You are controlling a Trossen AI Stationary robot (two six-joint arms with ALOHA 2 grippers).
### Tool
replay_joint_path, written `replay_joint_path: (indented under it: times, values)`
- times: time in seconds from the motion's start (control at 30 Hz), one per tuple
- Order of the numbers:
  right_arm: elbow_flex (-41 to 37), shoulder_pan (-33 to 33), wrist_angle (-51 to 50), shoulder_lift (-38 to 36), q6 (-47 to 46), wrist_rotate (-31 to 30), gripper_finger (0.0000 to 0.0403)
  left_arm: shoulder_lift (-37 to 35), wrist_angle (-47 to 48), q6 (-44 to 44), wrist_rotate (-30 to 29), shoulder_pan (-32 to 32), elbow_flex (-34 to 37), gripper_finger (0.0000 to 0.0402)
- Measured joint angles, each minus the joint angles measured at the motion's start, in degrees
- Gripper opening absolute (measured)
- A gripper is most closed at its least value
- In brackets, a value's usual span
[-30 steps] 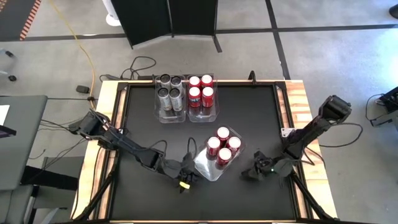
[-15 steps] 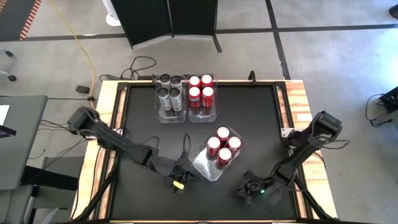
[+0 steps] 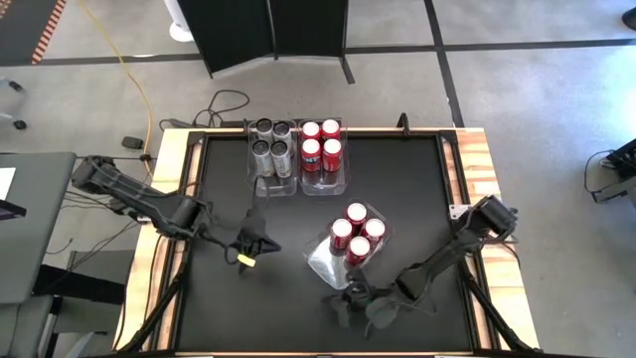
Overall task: Sort soda cans
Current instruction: Move the bottom transparent bin to the right side of the top left transparent bin
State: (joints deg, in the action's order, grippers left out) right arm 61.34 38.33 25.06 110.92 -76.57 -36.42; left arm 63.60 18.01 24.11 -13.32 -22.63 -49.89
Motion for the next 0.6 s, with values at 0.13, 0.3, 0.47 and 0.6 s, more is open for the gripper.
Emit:
replay_joint_path:
  times: [0.13, 0.3, 0.47, 0.6]
  values:
    - [8.51, 0.29, -6.40, 4.83, -1.22, -1.59, 0.0000, 0.22, -4.87, 1.16, 0.02, -1.48, 7.26, 0.0000]
    - [19.16, 0.58, -19.51, 11.18, -8.92, -3.94, 0.0000, 0.25, -17.53, 3.58, 0.00, -1.78, 15.51, 0.0000]
    - [26.59, 1.75, -35.96, 15.15, -21.50, -5.07, 0.0000, 0.21, -27.00, 4.42, -0.19, -1.78, 19.35, 0.0000]
    - [28.01, 3.52, -46.68, 16.00, -34.70, -10.01, 0.0000, 0.28, -30.04, 1.65, -0.70, -1.76, 20.52, 0.0000]
